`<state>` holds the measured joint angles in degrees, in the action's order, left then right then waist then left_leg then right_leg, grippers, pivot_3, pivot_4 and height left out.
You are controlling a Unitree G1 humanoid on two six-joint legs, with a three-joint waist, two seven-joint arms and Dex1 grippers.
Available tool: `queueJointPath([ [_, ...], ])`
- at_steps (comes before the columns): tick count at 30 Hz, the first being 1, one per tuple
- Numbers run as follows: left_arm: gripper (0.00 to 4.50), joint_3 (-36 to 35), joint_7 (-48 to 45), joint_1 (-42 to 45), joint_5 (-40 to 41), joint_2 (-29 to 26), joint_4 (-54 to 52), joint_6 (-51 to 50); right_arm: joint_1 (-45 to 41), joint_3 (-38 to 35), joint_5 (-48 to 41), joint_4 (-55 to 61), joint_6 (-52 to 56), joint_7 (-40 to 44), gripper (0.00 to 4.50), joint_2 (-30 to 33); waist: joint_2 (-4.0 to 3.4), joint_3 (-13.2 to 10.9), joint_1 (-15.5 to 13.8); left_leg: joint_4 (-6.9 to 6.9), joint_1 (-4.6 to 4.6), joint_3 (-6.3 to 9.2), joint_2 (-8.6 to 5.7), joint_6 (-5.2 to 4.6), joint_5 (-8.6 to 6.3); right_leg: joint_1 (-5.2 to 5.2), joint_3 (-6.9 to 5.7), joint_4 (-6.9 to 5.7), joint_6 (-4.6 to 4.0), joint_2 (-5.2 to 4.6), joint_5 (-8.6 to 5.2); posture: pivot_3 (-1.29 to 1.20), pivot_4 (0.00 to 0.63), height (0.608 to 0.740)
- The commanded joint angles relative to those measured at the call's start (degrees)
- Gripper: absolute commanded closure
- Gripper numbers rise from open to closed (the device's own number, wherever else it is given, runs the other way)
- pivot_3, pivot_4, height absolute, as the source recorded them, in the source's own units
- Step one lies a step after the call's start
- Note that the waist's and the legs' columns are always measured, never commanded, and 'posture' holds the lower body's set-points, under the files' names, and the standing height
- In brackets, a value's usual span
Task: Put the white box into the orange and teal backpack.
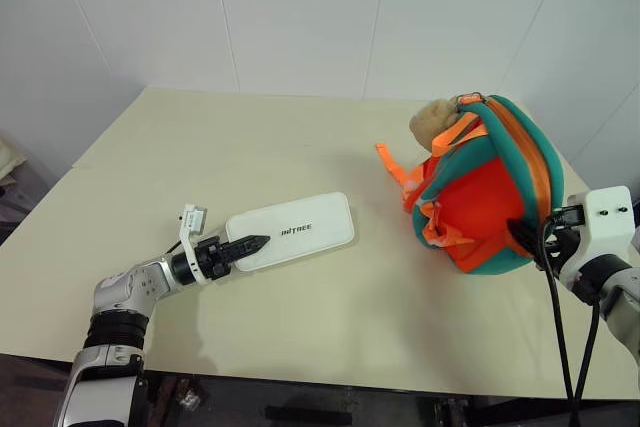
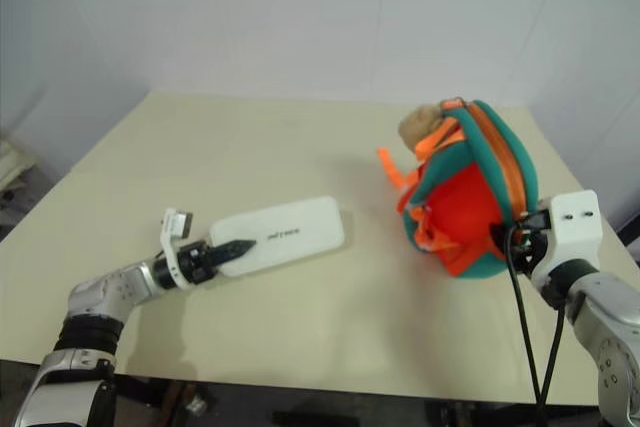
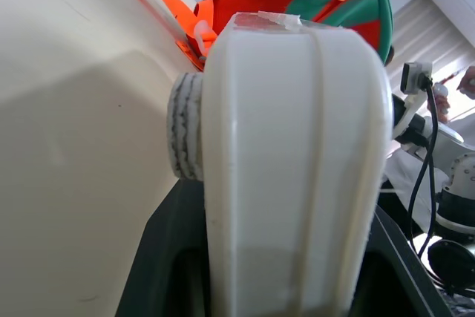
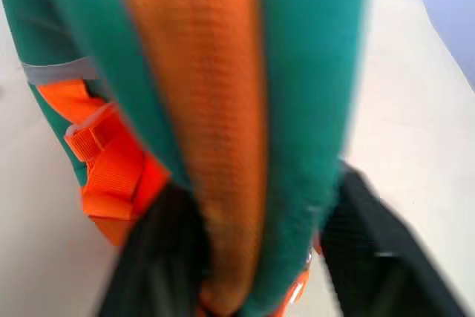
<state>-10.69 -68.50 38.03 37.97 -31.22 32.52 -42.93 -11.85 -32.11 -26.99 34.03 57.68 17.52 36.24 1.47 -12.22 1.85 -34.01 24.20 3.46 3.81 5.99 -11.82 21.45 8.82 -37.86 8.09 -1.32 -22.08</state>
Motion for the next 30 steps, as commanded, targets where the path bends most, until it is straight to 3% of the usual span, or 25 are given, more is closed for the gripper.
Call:
queueJointPath([
  [1, 3.19, -2.0, -1.44, -0.09, 0.4, -1.52, -0.95, 0.93, 3.52, -3.61, -0.19, 3.27, 0.0, 0.18, 0.89, 0.98, 0.01, 0.01, -0.1, 0.0, 0.0, 0.0, 0.0, 0.0, 0.0, 0.0, 0.01, 0.0, 0.0, 0.0, 0.0, 0.0, 0.15, 0.74],
  [4, 3.19, -2.35, -1.31, -0.8, 0.12, -1.8, -0.5, 1.39, 5.75, -8.7, -2.07, 8.63, -0.76, -0.98, 0.04, -1.4, 0.01, 0.01, -0.27, 0.02, 0.02, 0.0, -0.01, 0.02, 0.01, 0.0, 0.01, 0.03, 0.0, -0.01, 0.0, 0.0, 0.15, 0.74],
  [14, 3.19, 0.39, -3.84, 2.83, -4.39, -1.57, 7.5, 4.63, 1.15, -7.52, -1.57, 17.41, -10.67, -5.69, 0.04, -4.22, 0.01, 0.0, 0.05, 0.01, -0.01, 0.0, -0.02, -0.05, 0.07, 0.01, 0.02, -0.03, 0.04, -0.01, 0.03, 0.0, 0.15, 0.74],
  [20, 3.19, 0.36, -4.99, 4.08, -5.79, -1.22, 9.99, 5.75, -4.24, -0.5, -12.84, 20.65, -12.87, -4.68, 0.04, -8.45, 0.02, 0.01, 0.04, 0.12, 0.01, 0.02, -0.02, -0.03, 0.09, 0.02, 0.0, 0.0, 0.04, -0.01, 0.03, 0.0, 0.15, 0.74],
  [26, 3.19, -1.04, -4.79, 2.14, -5.63, -2.02, 8.82, 5.66, -5.24, 4.3, -25.14, 18.9, -9.39, -6.68, 0.04, -8.03, 0.02, 0.01, -0.07, 0.12, 0.02, 0.03, -0.01, -0.04, 0.09, 0.02, -0.02, -0.01, 0.04, -0.02, 0.03, 0.0, 0.15, 0.74],
  [30, 3.19, -2.22, -4.09, -0.46, -5.17, -2.41, 5.97, 4.96, -3.96, 12.22, -19.0, 13.53, -5.63, -11.5, 0.04, -7.69, 0.08, 0.05, 0.12, 0.06, 0.0, 0.03, -0.01, -0.04, 0.09, 0.02, -0.01, -0.06, 0.04, -0.04, 0.03, 0.0, 0.15, 0.74],
])
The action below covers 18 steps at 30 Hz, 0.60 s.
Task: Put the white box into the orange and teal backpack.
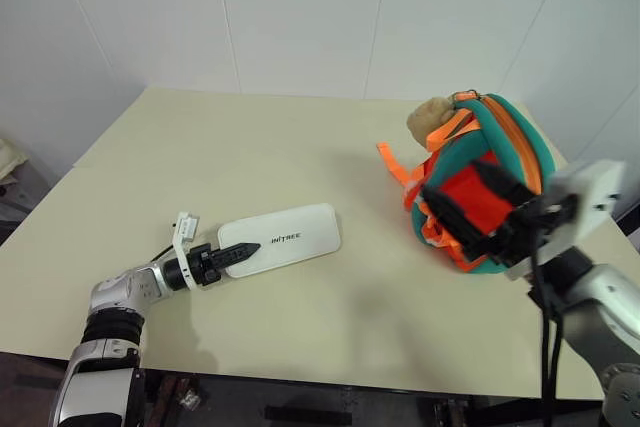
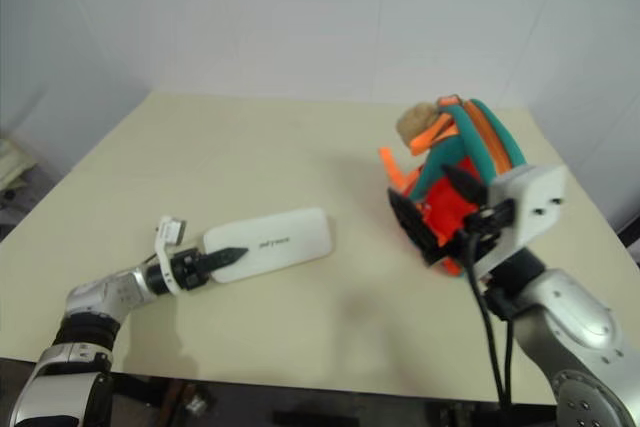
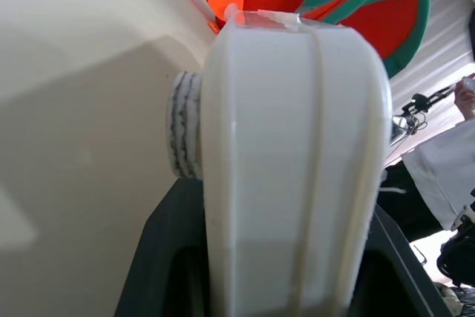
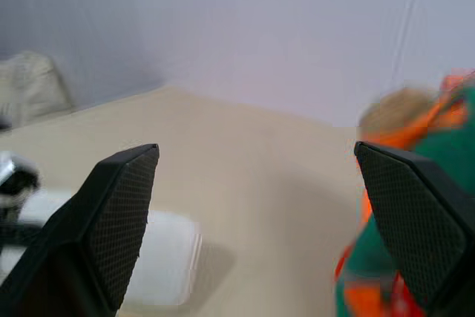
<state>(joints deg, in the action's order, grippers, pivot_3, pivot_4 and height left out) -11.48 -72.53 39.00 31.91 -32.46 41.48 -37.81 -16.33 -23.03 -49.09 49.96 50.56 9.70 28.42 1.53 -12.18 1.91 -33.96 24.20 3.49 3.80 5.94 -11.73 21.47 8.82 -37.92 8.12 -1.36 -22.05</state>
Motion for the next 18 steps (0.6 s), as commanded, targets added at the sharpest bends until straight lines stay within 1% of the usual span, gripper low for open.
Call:
queueJointPath([
  [1, 3.19, -1.78, 0.17, -1.99, 1.06, -1.32, -4.09, -0.5, 0.08, 4.57, 4.91, -4.14, 1.38, -5.37, 0.04, -0.51, 0.02, 0.02, 0.1, -0.01, -0.01, 0.0, 0.0, 0.0, 0.0, 0.0, 0.0, -0.02, 0.0, 0.0, 0.0, 0.0, 0.15, 0.74],
  [3, 3.19, -2.75, 0.64, -3.16, 1.64, -1.95, -6.67, -1.43, -1.34, 7.54, 10.35, -8.22, 0.06, -9.28, 0.04, -1.99, 0.03, 0.02, 0.13, -0.02, -0.01, 0.0, 0.0, -0.02, 0.02, 0.02, 0.01, -0.06, 0.0, 0.0, 0.0, 0.0, 0.15, 0.74],
  [8, 3.19, -5.85, 2.09, -6.41, 3.35, -4.44, -11.96, -3.48, -5.25, 12.36, 18.66, -16.12, -3.92, -13.2, 0.04, -6.33, 0.03, 0.02, 0.53, 0.0, -0.01, 0.0, 0.0, -0.02, 0.04, 0.06, 0.01, -0.07, 0.0, 0.0, 0.0, 0.0, 0.15, 0.74],
  [12, 3.19, -7.99, 3.98, -9.98, 4.97, -5.09, -16.56, -5.16, -9.28, 13.6, 21.19, -21.9, -7.83, -14.95, 0.04, -12.96, 0.03, 0.02, 1.13, 0.13, -0.01, -0.01, 0.01, 0.0, 0.05, 0.08, 0.0, -0.04, -0.01, -0.02, -0.01, 0.0, 0.15, 0.74],
  [18, 3.19, -10.42, 7.02, -14.44, 7.68, -4.47, -22.69, -7.39, -14.89, 16.33, 26.78, -29.8, -14.96, -15.85, 0.04, -19.27, 0.03, 0.02, 1.38, 0.13, -0.01, -0.01, 0.0, 0.01, 0.05, 0.09, -0.02, -0.05, -0.01, -0.04, -0.01, 0.0, 0.15, 0.74],
])
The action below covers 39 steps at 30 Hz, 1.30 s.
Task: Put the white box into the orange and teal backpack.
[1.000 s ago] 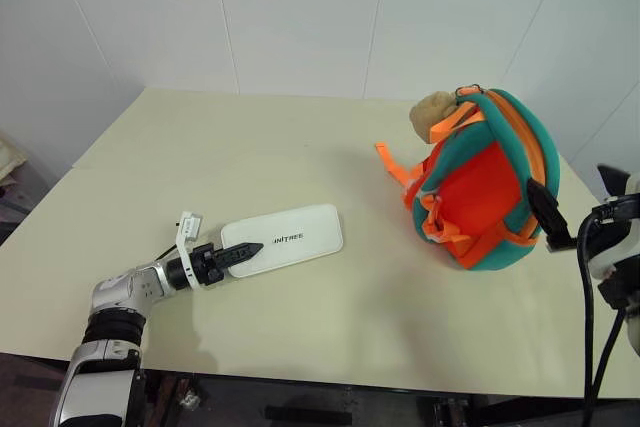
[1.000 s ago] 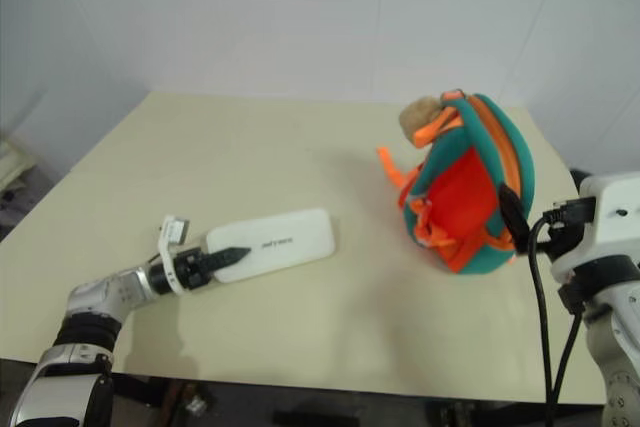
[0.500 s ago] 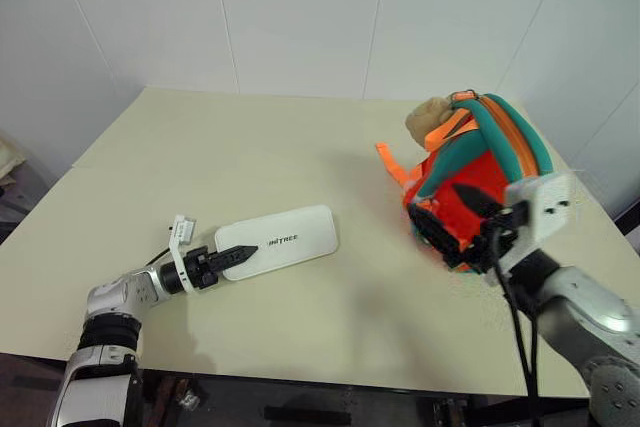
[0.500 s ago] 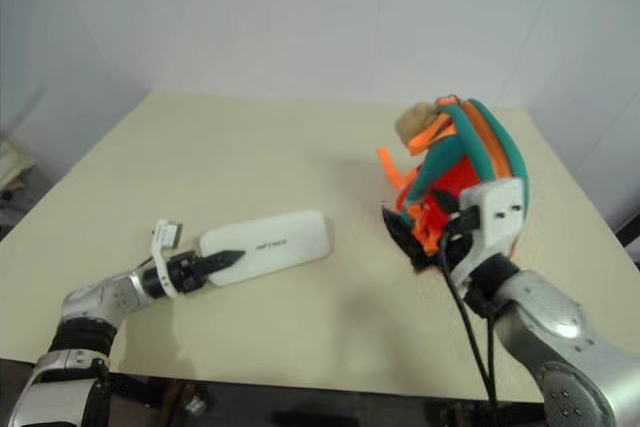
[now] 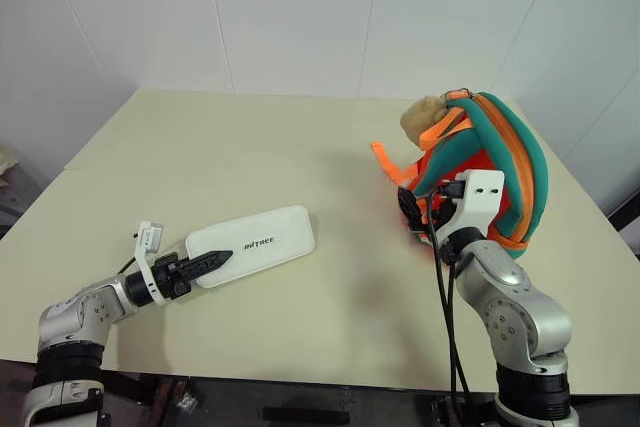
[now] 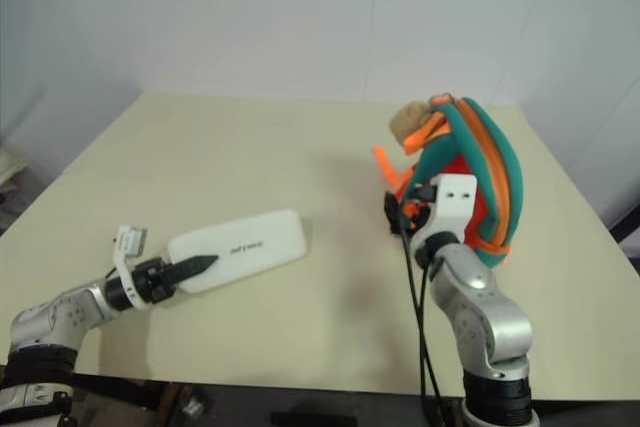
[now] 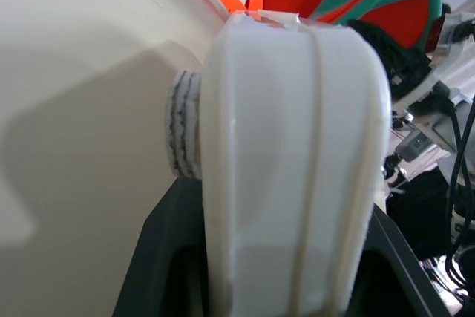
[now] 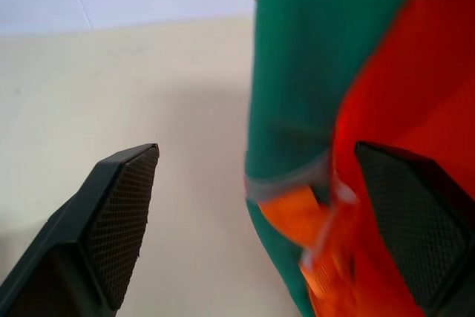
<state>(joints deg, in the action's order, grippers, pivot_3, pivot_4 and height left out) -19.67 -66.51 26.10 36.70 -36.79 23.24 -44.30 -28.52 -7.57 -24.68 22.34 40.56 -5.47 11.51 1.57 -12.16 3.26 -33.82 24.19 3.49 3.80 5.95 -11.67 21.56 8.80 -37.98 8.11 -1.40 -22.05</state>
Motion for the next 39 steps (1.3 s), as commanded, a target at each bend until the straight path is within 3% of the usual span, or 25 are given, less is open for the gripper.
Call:
queueJointPath([
  [1, 3.19, -2.65, 1.66, -2.17, 3.34, 0.06, -5.39, -1.23, -3.83, 1.18, 3.57, -4.01, -6.72, -0.97, 0.04, -3.32, 0.0, 0.0, 0.15, 0.0, 0.0, 0.0, 0.0, 0.0, 0.0, 0.0, -0.01, 0.0, 0.0, 0.0, 0.0, 0.0, 0.15, 0.74],
  [8, 3.19, -3.67, 4.35, -4.8, 5.27, 0.77, -9.26, -2.38, -11.24, 2.6, 15.01, -20.57, -22.32, -3.71, 0.04, -4.81, 0.0, 0.0, 0.34, 0.0, -0.01, -0.01, -0.01, 0.0, 0.0, 0.02, -0.01, -0.01, 0.0, -0.02, 0.0, 0.0, 0.15, 0.74],
  [15, 3.19, -3.3, 5.59, -4.86, 6.4, 1.24, -11.1, -3.27, -16.59, 2.08, 18.68, -32.66, -30.99, -4.65, 0.04, -6.46, 0.0, 0.0, 0.92, 0.06, 0.0, -0.01, -0.01, 0.03, 0.01, 0.02, -0.02, 0.01, 0.0, -0.03, 0.0, 0.0, 0.15, 0.74],
  [19, 3.19, -3.73, 5.77, -5.36, 6.9, 0.83, -11.95, -3.67, -17.37, 2.25, 17.27, -33.53, -33.73, -1.67, 0.96, -7.68, 0.0, 0.0, 1.63, 0.09, -0.01, 0.0, 0.0, 0.06, 0.03, 0.03, -0.04, 0.0, 0.0, -0.03, 0.0, 0.0, 0.15, 0.74],
  [28, 3.19, -4.81, 5.15, -5.65, 6.94, -1.97, -11.44, -2.94, -17.12, 1.37, 15.37, -31.31, -32.16, 4.63, 4.21, -6.03, 0.0, 0.0, 2.37, 0.08, -0.03, 0.0, 0.0, 0.06, 0.03, 0.02, -0.03, -0.05, 0.0, -0.03, 0.0, 0.0, 0.15, 0.74],
  [29, 3.19, -5.01, 5.07, -5.66, 6.95, -2.32, -11.4, -2.95, -17.49, 1.23, 14.17, -31.08, -32.33, 6.35, 4.43, -5.95, 0.0, 0.0, 2.37, 0.08, -0.03, 0.01, 0.0, 0.06, 0.03, 0.02, -0.03, -0.04, 0.0, -0.03, 0.0, 0.0, 0.15, 0.74],
  [32, 3.19, -5.63, 4.54, -5.77, 6.69, -3.7, -10.73, -2.55, -18.23, 1.37, 7.64, -28.33, -30.95, 14.93, 4.43, -5.83, -0.01, -0.01, 2.54, 0.09, -0.03, 0.0, 0.0, 0.06, 0.03, 0.02, -0.03, -0.04, 0.0, -0.03, 0.0, 0.0, 0.15, 0.74],
  [37, 3.19, -7.52, 4.07, -5.93, 6.15, -6.43, -8.29, -1.09, -18.38, 0.78, -13.1, -17.16, -15.91, 31.92, 4.43, -3.31, -0.03, -0.02, 3.01, 0.21, -0.03, 0.01, 0.02, 0.06, 0.03, 0.03, -0.06, 0.0, 0.0, -0.03, 0.0, 0.0, 0.15, 0.74],
  [39, 3.19, -8.02, 4.12, -6.1, 6.05, -6.93, -7.56, -0.58, -17.83, -0.31, -26.57, -11.32, -6.77, 38.53, 4.43, -1.06, -0.04, -0.02, 3.02, 0.26, -0.03, 0.02, 0.02, 0.06, 0.03, 0.03, -0.08, 0.03, 0.0, -0.04, 0.0, 0.0, 0.15, 0.74],
])
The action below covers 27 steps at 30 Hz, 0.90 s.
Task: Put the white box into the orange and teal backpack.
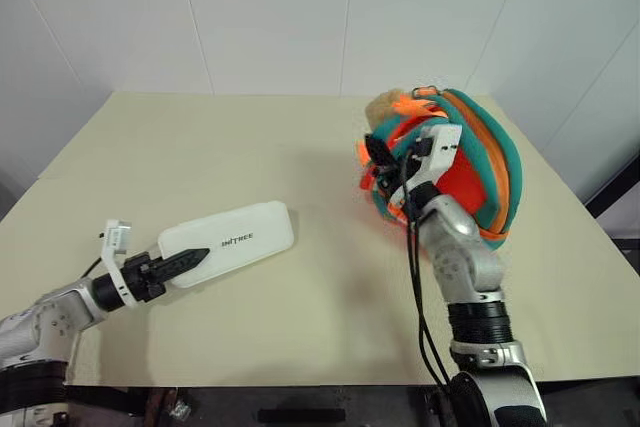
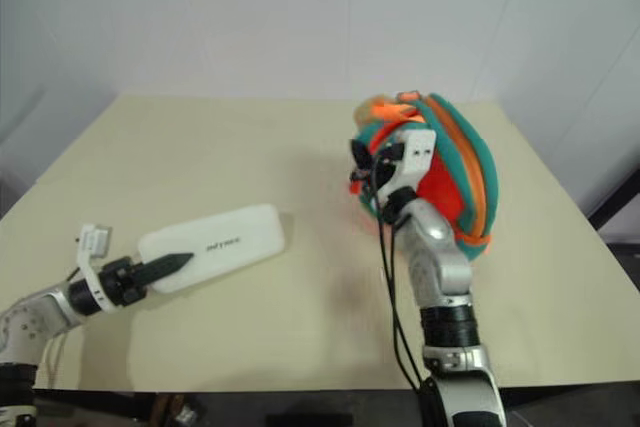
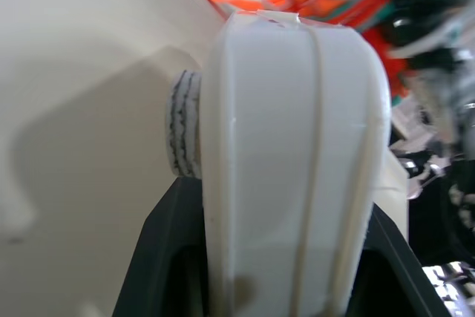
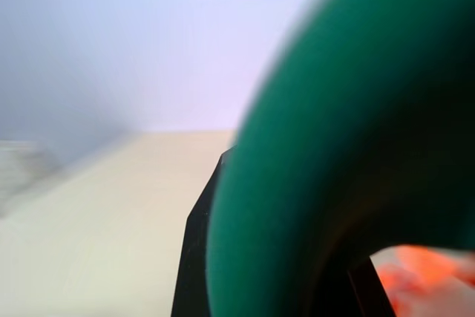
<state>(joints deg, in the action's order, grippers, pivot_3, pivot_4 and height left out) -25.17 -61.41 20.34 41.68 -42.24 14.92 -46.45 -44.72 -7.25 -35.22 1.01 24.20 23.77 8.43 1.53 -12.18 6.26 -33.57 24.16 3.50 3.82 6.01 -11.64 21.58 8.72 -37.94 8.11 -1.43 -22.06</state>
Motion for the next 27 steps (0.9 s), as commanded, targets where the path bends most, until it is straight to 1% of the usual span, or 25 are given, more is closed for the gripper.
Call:
queueJointPath([
  [1, 3.19, -2.71, -1.0, -0.47, 0.93, -1.67, 1.12, 1.88, -1.23, -0.72, -21.77, 12.65, 14.31, 12.29, 4.43, 4.04, -0.03, -0.02, 0.04, 0.03, 0.0, 0.0, 0.01, 0.0, 0.0, 0.0, 0.0, 0.02, 0.0, 0.0, 0.0, 0.0, 0.15, 0.74],
  [2, 3.19, -2.88, -0.94, -0.53, 0.88, -1.71, 1.47, 2.1, -1.05, -1.07, -27.41, 14.07, 19.4, 13.49, 4.43, 6.08, -0.04, -0.02, 0.04, 0.05, 0.01, 0.0, 0.01, 0.0, 0.0, 0.0, 0.0, 0.05, 0.0, -0.01, 0.0, 0.0, 0.15, 0.74],
  [6, 3.19, -2.61, -0.77, -0.36, 0.67, -1.35, 2.67, 3.25, -0.44, -1.43, -43.21, 14.84, 33.7, 14.85, 4.43, 13.66, -0.02, -0.02, -0.21, 0.09, 0.01, 0.05, 0.02, -0.02, -0.01, 0.0, -0.05, 0.12, -0.05, -0.03, -0.03, 0.0, 0.15, 0.74],
  [8, 3.19, -2.32, -0.72, -0.21, 0.67, -1.03, 3.11, 3.68, 0.2, -0.68, -48.38, 14.99, 38.99, 16.63, 4.43, 17.58, -0.02, -0.02, -0.59, 0.04, 0.01, 0.05, 0.01, -0.03, -0.01, -0.01, -0.05, 0.11, -0.05, -0.04, -0.03, 0.0, 0.15, 0.74],
  [10, 3.19, -2.04, -0.64, -0.06, 0.61, -0.64, 3.44, 4.09, 0.99, 0.35, -50.61, 15.25, 42.64, 18.8, 4.43, 20.99, 0.0, -0.03, -1.22, -0.06, 0.03, 0.05, 0.0, -0.05, -0.03, -0.01, -0.05, 0.1, -0.05, -0.05, -0.03, 0.0, 0.15, 0.74],
  [12, 3.19, -1.83, -0.48, -0.02, 0.7, -0.1, 3.48, 4.44, 2.4, 1.46, -48.87, 15.24, 44.17, 20.66, 4.43, 23.69, 0.01, -0.03, -1.64, -0.15, 0.03, 0.05, -0.01, -0.06, -0.03, -0.02, -0.04, 0.08, -0.05, -0.04, -0.03, 0.0, 0.15, 0.74],
  [14, 3.19, -1.72, -0.32, -0.1, 0.86, 0.27, 3.21, 4.57, 3.14, 2.55, -44.88, 14.95, 43.13, 22.09, 4.43, 25.15, 0.03, -0.02, -1.86, -0.2, 0.03, 0.05, -0.02, -0.07, -0.04, -0.04, -0.04, 0.09, -0.05, -0.04, -0.03, 0.0, 0.15, 0.74],
  [17, 3.19, -2.11, -0.07, -0.59, 1.13, 0.64, 2.45, 4.56, 3.09, 4.0, -39.92, 14.22, 41.06, 23.46, 4.43, 25.68, 0.06, -0.02, -1.87, -0.25, 0.05, 0.04, -0.04, -0.09, -0.05, -0.04, -0.03, 0.09, -0.03, -0.04, -0.02, 0.0, 0.15, 0.74],
  [20, 3.19, -2.63, 0.16, -1.03, 1.34, 0.68, 1.84, 4.53, 3.14, 4.84, -37.42, 14.26, 40.15, 24.85, 4.43, 25.27, 0.06, -0.02, -1.67, -0.23, 0.05, 0.04, -0.03, -0.09, -0.05, -0.03, -0.03, 0.09, -0.03, -0.02, -0.02, 0.0, 0.15, 0.74],
  [24, 3.19, -5.35, 0.24, -1.58, 2.55, -1.16, -0.49, 4.55, 4.1, 6.46, -33.55, 13.27, 38.98, 26.59, 4.43, 24.6, 0.07, -0.02, -1.61, -0.18, 0.05, 0.04, -0.03, -0.1, -0.06, -0.03, -0.03, 0.13, -0.03, -0.02, -0.02, 0.0, 0.15, 0.74],
  [27, 3.19, -8.53, -0.11, -1.41, 4.9, -3.17, -4.1, 3.5, 4.36, 6.94, -29.44, 8.54, 37.66, 29.54, 4.43, 26.06, 0.19, -0.06, -1.65, -0.19, 0.06, 0.05, -0.02, -0.1, -0.06, -0.02, -0.05, 0.12, -0.03, -0.02, -0.02, 0.0, 0.15, 0.74],
])
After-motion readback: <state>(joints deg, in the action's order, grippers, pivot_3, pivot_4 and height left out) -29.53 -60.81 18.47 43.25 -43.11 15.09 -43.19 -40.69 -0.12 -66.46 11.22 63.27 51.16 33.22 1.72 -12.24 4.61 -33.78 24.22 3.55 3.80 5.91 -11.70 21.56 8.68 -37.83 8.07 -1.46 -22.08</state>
